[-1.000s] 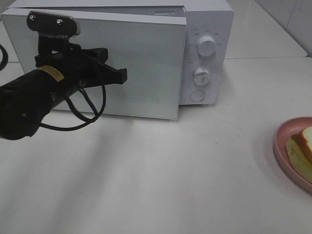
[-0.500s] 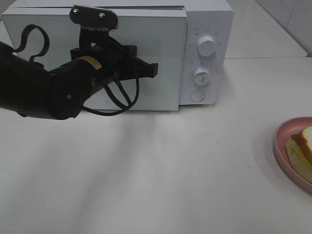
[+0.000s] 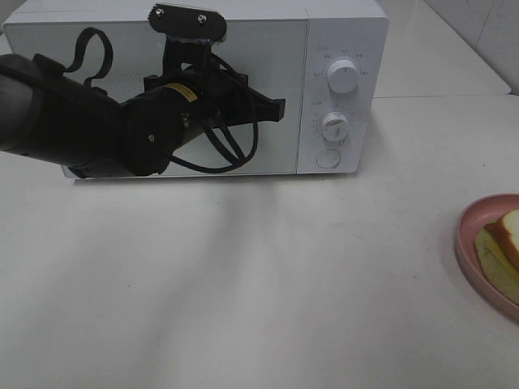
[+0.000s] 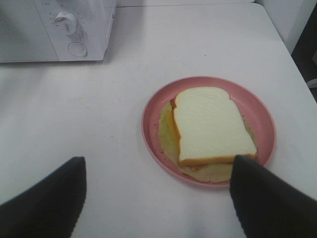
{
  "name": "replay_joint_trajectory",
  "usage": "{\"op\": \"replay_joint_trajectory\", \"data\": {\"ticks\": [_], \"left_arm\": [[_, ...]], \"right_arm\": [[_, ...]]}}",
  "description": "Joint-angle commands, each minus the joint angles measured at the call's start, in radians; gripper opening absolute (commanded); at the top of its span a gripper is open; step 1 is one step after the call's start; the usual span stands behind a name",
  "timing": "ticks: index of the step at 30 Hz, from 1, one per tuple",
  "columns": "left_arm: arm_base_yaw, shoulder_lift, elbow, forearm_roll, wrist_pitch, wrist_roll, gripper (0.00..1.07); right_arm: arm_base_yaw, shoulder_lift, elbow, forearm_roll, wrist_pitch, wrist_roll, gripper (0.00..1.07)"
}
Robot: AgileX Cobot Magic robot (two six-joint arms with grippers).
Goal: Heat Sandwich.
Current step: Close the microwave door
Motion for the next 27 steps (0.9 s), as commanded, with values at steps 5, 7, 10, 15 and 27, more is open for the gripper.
{"op": "replay_joint_trajectory", "data": {"ticks": [5, 7, 10, 15, 27], "left_arm": [[0.025, 0.007, -0.045, -0.061, -0.056, 0.015, 0.00], [0.025, 0.007, -0.045, -0.061, -0.051, 0.015, 0.00], [0.025, 0.007, -0.045, -0.061, -0.044, 0.015, 0.00], [0.024, 0.002, -0.043, -0.061, -0.026, 0.015, 0.00], [-0.040, -0.052, 0.046, -0.061, -0.025, 0.016, 0.00]], "right_arm": [[0.001, -0.027, 0.001, 0.003, -0.009, 0.005, 0.76], [0.001, -0.027, 0.001, 0.003, -0.009, 0.005, 0.76], [0.001, -0.027, 0.001, 0.003, -0.009, 0.005, 0.76], [0.001, -0.027, 0.001, 0.003, -0.009, 0.005, 0.76], [0.001, -0.027, 0.001, 0.004, -0.009, 0.001, 0.76]]}}
